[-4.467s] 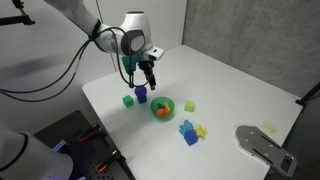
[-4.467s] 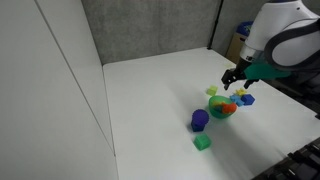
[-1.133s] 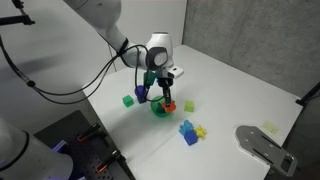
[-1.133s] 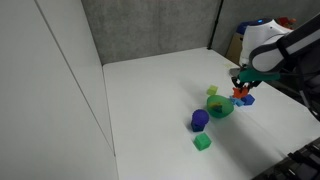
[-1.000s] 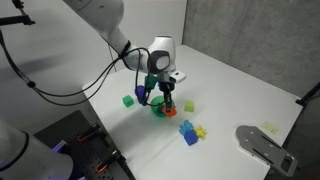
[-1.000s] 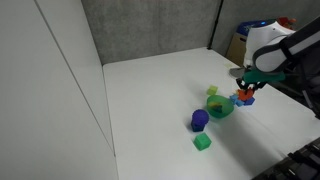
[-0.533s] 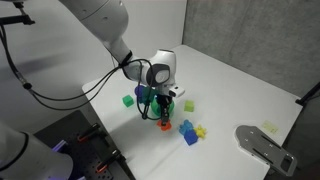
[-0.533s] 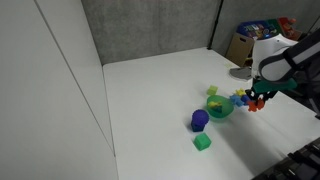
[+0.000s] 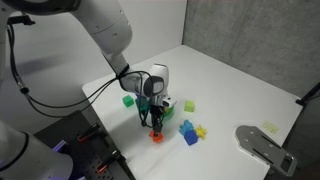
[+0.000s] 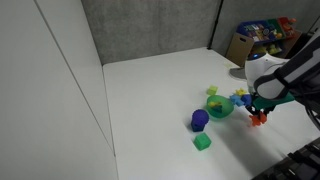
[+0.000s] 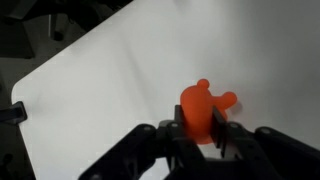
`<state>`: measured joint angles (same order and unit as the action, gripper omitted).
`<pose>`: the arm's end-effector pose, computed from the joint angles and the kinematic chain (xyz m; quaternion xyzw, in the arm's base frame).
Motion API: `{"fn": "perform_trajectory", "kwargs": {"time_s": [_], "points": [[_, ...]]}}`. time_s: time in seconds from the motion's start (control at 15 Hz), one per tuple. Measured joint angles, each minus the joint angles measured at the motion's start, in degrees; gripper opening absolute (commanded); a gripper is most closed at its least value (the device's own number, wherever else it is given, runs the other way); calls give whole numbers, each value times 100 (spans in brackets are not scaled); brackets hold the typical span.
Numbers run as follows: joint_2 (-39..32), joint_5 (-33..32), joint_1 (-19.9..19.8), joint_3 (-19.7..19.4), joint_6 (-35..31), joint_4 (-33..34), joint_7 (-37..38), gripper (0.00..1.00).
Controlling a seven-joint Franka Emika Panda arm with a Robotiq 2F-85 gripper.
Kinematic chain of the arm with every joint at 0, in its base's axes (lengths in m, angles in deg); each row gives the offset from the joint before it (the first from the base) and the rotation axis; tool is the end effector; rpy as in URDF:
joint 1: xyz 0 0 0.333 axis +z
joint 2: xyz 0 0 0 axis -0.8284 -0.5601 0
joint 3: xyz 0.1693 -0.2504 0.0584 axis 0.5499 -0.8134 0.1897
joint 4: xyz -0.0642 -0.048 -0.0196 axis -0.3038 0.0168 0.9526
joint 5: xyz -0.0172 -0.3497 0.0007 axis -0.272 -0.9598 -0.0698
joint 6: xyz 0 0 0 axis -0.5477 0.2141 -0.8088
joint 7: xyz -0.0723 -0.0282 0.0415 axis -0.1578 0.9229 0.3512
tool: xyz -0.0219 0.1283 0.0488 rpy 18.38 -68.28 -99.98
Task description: Take the orange toy animal out of the bowl and put it on the table
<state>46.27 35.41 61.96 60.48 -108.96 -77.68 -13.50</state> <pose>0.4399 -0.0975 0.0970 0.9305 -0.2676 -0.1541 0.1969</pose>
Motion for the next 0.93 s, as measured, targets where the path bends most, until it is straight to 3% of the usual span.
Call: {"fn": "perform_trajectory", "kwargs": {"time_s": [0.07,0.13,0.27,0.67,0.93], "points": [[-99,-35,48,0,-2,5,0,14],[-187,-60,95,1,-2,17,0,53],[-332,-64,179,0,-2,58,0,54],[-250,-64,330,1,-2,209,0,99],[351,-64,489,42,28,246,0,100]]}}
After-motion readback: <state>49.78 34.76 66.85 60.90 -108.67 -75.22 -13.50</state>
